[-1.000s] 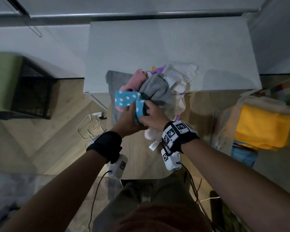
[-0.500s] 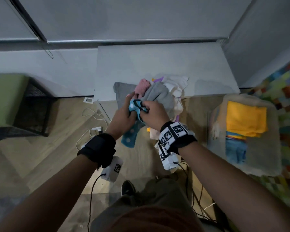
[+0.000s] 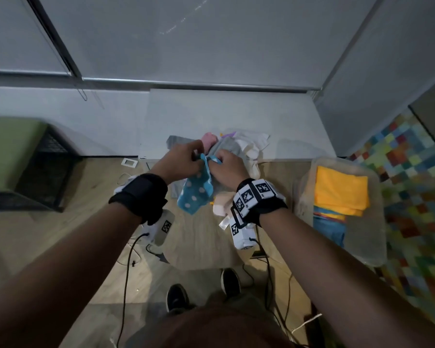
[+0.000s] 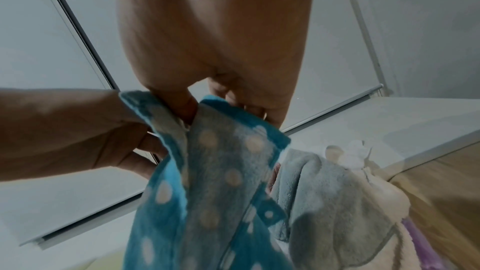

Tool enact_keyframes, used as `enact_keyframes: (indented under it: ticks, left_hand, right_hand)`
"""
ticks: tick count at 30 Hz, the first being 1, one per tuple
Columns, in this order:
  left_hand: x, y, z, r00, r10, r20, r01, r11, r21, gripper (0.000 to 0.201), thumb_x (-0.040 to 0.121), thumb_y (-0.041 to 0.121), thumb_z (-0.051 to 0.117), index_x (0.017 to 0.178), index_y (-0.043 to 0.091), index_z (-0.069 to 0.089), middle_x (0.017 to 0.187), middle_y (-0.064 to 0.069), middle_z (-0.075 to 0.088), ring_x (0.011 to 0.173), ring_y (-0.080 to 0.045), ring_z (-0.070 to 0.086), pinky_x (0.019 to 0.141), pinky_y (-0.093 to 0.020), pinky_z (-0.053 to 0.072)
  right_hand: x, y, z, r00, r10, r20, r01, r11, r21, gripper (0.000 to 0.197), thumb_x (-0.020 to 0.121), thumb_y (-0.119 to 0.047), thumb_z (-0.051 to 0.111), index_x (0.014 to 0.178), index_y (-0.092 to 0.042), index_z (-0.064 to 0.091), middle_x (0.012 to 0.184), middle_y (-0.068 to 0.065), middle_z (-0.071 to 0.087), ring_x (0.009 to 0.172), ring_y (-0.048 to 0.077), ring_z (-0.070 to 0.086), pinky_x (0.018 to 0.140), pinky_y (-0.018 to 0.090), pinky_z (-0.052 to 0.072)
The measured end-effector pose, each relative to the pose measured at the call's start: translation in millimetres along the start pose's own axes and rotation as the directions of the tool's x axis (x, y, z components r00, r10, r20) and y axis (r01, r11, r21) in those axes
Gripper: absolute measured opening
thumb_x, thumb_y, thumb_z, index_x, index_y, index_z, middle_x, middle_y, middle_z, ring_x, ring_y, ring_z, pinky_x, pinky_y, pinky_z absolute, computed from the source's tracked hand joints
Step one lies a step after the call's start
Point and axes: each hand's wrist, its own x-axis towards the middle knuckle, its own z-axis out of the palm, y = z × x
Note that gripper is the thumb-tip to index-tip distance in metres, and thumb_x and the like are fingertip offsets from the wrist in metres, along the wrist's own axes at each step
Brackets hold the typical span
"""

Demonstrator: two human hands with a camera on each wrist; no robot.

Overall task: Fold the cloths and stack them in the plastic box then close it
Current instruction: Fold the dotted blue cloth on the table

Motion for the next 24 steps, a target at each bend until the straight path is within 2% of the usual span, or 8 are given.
enact_keyframes:
  ticks: [3,7,9,12,16,19,21,24]
  left_hand:
    - [-0.2,7.9,-3.6,1.0,0.005,-0.009,-0.005,1.0,0.0,0.014,0.077,0.02,0.057,0.088,0.011,0.058,0.08,-0.007,0.062,0.072,-0.023,0.055,0.053,-0.018,0.035]
    - [-1.1,-0.4,-2.3,0.994,0.085,-0.062,-0.083,0.996,0.036,0.023,0.069,0.031,0.051,0.069,0.009,0.052,0.075,-0.011,0.053,0.079,-0.019,0.046,0.063,-0.023,0.029]
    - [-0.6,-10.5,-0.7,0.993,0.078,-0.093,-0.075,0.996,0.037,0.035,0.069,0.042,0.048,0.068,0.008,0.057,0.079,-0.009,0.053,0.081,-0.014,0.047,0.068,-0.022,0.031]
    - [-4.3,-16.2,-3.9,0.991,-0.001,-0.137,-0.004,0.999,-0.035,0.032,0.071,0.041,0.047,0.073,0.012,0.062,0.077,-0.003,0.058,0.073,-0.017,0.054,0.061,-0.026,0.035]
    - [-6.8,-12.2,-3.5,0.984,-0.128,-0.124,0.092,0.961,-0.261,0.027,0.082,0.037,0.052,0.087,0.015,0.067,0.081,-0.004,0.069,0.077,-0.017,0.062,0.066,-0.028,0.046]
    - [-1.3,-3.0,3.9,0.985,-0.131,-0.111,0.088,0.939,-0.332,0.013,0.09,0.028,0.06,0.085,0.017,0.065,0.08,0.002,0.068,0.077,-0.013,0.062,0.072,-0.033,0.047]
    - [0.3,7.0,10.1,0.996,-0.071,-0.058,0.046,0.932,-0.359,0.017,0.091,0.023,0.063,0.075,0.02,0.059,0.067,0.011,0.059,0.066,-0.003,0.053,0.064,-0.024,0.041]
    - [0.6,20.8,20.3,1.0,0.017,-0.017,-0.022,0.933,-0.359,0.012,0.092,0.022,0.064,0.082,0.017,0.06,0.073,0.004,0.061,0.065,-0.001,0.052,0.062,-0.018,0.041]
  right_hand:
    - [3.1,0.0,-10.1,1.0,-0.024,-0.006,0.024,1.0,-0.011,0.034,0.089,-0.031,0.057,0.066,-0.02,0.036,0.06,-0.003,0.04,0.054,0.013,0.035,0.051,0.029,0.027]
    - [7.9,5.3,-20.9,0.997,-0.06,-0.056,0.06,0.998,-0.006,0.032,0.084,-0.019,0.056,0.064,-0.021,0.031,0.062,-0.002,0.037,0.057,0.015,0.034,0.055,0.03,0.028]
    - [10.0,11.2,-26.6,0.99,-0.072,-0.118,0.074,0.997,0.021,0.027,0.082,-0.013,0.055,0.067,-0.02,0.033,0.066,-0.002,0.038,0.059,0.017,0.033,0.053,0.03,0.026]
    - [12.9,22.6,-37.9,0.991,-0.036,-0.132,0.036,0.999,-0.005,0.011,0.084,-0.008,0.054,0.083,-0.013,0.044,0.077,0.003,0.048,0.067,0.022,0.042,0.058,0.033,0.032]
    - [16.3,46.8,-48.2,0.997,0.066,0.034,-0.06,0.987,-0.15,0.026,0.086,-0.008,0.058,0.106,-0.019,0.045,0.108,0.006,0.059,0.098,0.031,0.058,0.073,0.03,0.04]
    - [16.0,51.3,-44.0,0.979,0.046,0.197,0.007,0.965,-0.261,0.055,0.08,-0.015,0.067,0.129,-0.019,0.043,0.127,0.006,0.056,0.113,0.029,0.057,0.087,0.032,0.046]
    - [13.8,47.1,-38.4,0.957,-0.032,0.29,0.083,0.983,-0.165,0.067,0.072,-0.018,0.075,0.132,-0.022,0.047,0.126,0.003,0.06,0.113,0.023,0.059,0.095,0.039,0.05]
    - [11.3,38.4,-33.3,0.942,-0.095,0.321,0.049,0.988,0.148,0.062,0.069,-0.003,0.078,0.126,-0.02,0.058,0.109,-0.005,0.069,0.1,0.01,0.065,0.087,0.028,0.055]
